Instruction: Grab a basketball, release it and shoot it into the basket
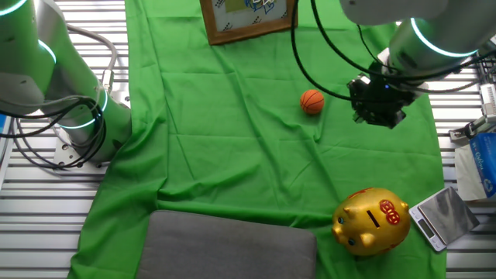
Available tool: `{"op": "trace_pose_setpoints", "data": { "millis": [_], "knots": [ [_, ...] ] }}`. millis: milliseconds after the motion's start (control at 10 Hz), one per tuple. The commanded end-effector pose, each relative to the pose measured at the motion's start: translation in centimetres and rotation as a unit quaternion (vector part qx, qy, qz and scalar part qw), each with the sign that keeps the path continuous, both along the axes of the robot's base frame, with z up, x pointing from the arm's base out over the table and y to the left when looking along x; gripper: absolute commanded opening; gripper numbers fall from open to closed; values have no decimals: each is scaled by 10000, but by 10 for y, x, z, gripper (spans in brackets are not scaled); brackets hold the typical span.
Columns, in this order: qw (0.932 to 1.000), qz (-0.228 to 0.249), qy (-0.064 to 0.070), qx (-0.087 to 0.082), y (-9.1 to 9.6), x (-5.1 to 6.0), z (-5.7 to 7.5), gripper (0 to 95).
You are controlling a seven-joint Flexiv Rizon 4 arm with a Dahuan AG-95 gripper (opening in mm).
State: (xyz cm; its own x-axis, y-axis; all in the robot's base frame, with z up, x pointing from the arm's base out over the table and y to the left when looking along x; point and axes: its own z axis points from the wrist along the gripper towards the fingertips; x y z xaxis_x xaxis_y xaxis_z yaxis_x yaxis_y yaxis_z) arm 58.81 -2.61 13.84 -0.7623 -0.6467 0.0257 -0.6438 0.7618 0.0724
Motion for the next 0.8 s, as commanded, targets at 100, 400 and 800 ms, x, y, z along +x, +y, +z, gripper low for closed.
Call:
{"op": "trace_pose_setpoints", "data": {
  "millis": [100, 400, 800],
  "knots": [
    [10000, -68, 35, -5, 0, 2, -1, 0],
    [9993, 182, 133, 284, 0, 2, -1, 0],
    [9975, 496, 299, 404, 0, 2, -1, 0]
  ]
}}
